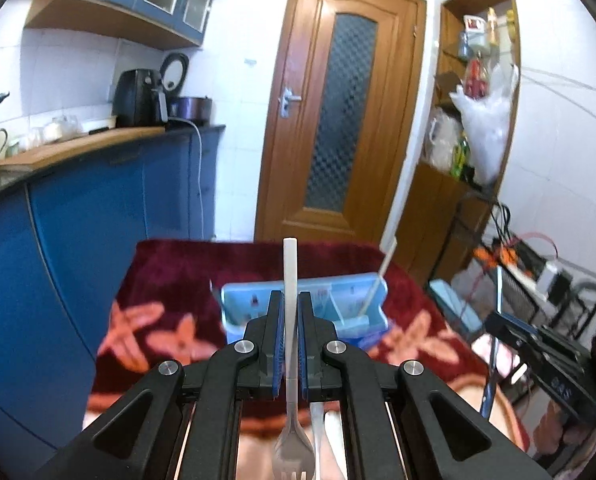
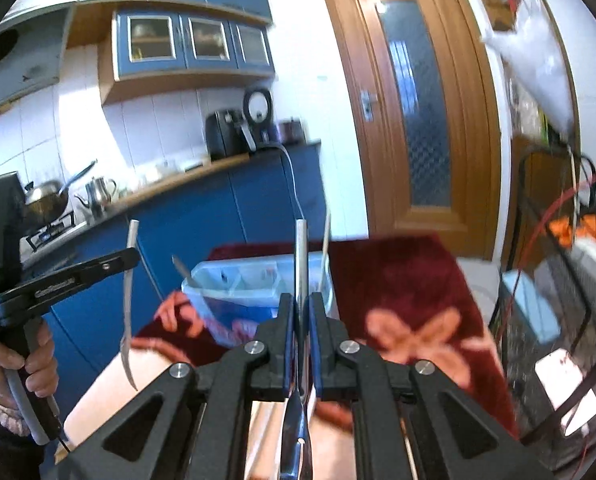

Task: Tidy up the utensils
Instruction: 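Lift the fork with the left tool while the right tool carries the knife into the caddy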

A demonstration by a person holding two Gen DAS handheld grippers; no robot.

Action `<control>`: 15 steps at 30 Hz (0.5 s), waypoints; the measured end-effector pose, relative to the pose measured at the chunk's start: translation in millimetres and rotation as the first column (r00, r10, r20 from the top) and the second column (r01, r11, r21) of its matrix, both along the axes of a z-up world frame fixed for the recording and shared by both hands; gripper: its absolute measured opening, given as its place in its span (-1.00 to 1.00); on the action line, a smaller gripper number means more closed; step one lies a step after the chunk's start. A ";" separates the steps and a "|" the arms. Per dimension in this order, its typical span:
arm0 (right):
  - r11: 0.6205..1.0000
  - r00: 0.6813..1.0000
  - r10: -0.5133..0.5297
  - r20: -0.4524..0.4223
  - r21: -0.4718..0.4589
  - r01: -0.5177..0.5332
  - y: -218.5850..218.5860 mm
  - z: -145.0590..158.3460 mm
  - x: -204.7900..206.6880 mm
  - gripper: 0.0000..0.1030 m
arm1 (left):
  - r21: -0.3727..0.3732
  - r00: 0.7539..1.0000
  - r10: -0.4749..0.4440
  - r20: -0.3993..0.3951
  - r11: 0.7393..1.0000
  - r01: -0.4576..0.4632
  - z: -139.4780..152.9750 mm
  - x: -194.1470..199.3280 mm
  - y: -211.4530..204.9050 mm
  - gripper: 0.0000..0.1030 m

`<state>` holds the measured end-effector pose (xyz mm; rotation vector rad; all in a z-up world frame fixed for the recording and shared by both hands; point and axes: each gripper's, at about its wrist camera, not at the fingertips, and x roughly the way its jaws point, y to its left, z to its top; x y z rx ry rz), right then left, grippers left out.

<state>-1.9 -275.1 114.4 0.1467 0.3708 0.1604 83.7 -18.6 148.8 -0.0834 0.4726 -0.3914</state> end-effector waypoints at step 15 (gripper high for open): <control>1.000 0.992 0.016 0.123 0.000 -0.016 0.7 27.2 56.6 -0.83 | -0.055 0.979 0.117 0.166 0.993 -0.109 28.0 68.0 -17.1 -0.88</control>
